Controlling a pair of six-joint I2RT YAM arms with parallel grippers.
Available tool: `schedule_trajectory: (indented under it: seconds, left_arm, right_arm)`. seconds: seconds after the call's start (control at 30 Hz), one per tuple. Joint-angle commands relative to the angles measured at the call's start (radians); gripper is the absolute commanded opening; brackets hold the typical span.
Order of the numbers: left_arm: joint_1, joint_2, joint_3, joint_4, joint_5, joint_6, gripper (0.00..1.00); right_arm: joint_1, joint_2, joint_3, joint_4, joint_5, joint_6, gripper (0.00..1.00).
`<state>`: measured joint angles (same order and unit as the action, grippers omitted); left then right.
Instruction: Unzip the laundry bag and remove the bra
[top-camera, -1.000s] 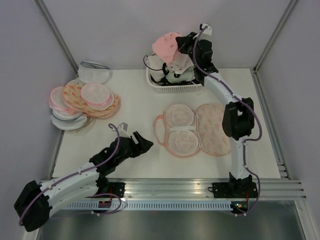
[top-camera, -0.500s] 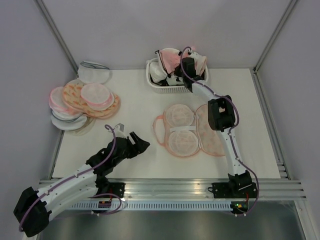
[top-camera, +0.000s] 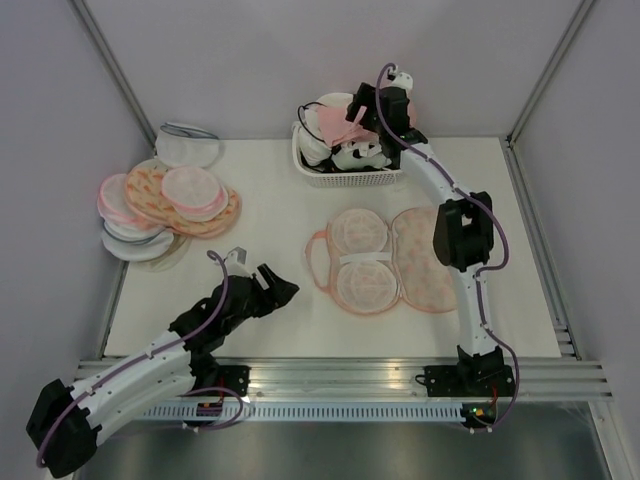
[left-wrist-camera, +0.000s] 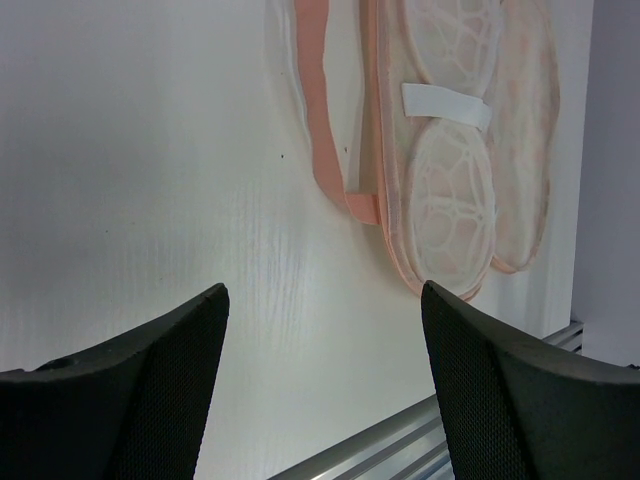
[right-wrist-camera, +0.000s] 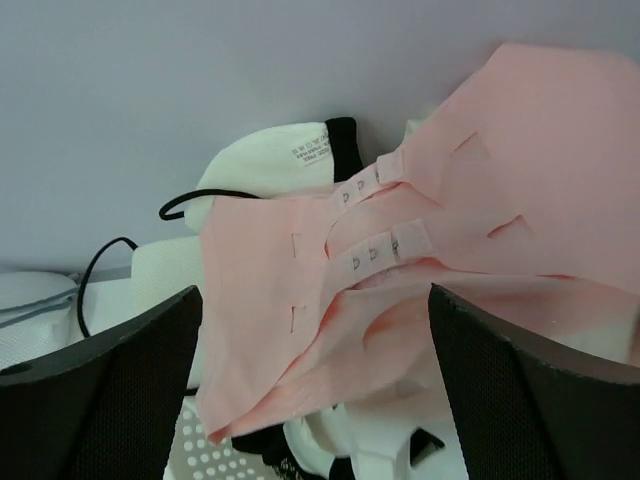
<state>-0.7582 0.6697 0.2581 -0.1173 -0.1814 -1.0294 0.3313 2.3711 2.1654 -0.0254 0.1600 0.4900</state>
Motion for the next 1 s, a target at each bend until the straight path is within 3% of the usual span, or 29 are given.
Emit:
schedule_trajectory:
  seconds: [0.0,0.17,0.3,0.43,0.73,0.97]
  left_arm:
    - [0.007,-0.035,0.009,-0.021,-0.016,0.034,0.82]
    - [0.007,-0.065,0.009,-0.03,-0.013,0.031,0.82]
    - [0.007,-0.082,0.007,-0.047,-0.004,0.028,0.82]
    - [0.007,-0.119,-0.01,-0.047,0.013,0.019,0.82]
    - [0.007,-0.13,-0.007,-0.041,0.033,0.026,0.82]
    - [0.007,-0.099,-0.01,-0.027,0.048,0.014,0.82]
  right_arm:
    - [-0.003,-0.176,0.001,-0.176,0.091,-0.025,0.98]
    - [-0.006,-0.364,-0.224,-0.267,0.144,0.018,0.98]
    - [-0.011,-0.424,-0.323,-0.421,0.158,0.019,0.98]
    - [-0.011,-0.709,-0.745,-0.322,0.226,0.057,0.98]
    - [-0.009,-1.153,-1.247,-0.438,0.495,0.231,0.98]
    - [-0.014,-1.263,-1.467,-0.508,0.47,0.363,0.98]
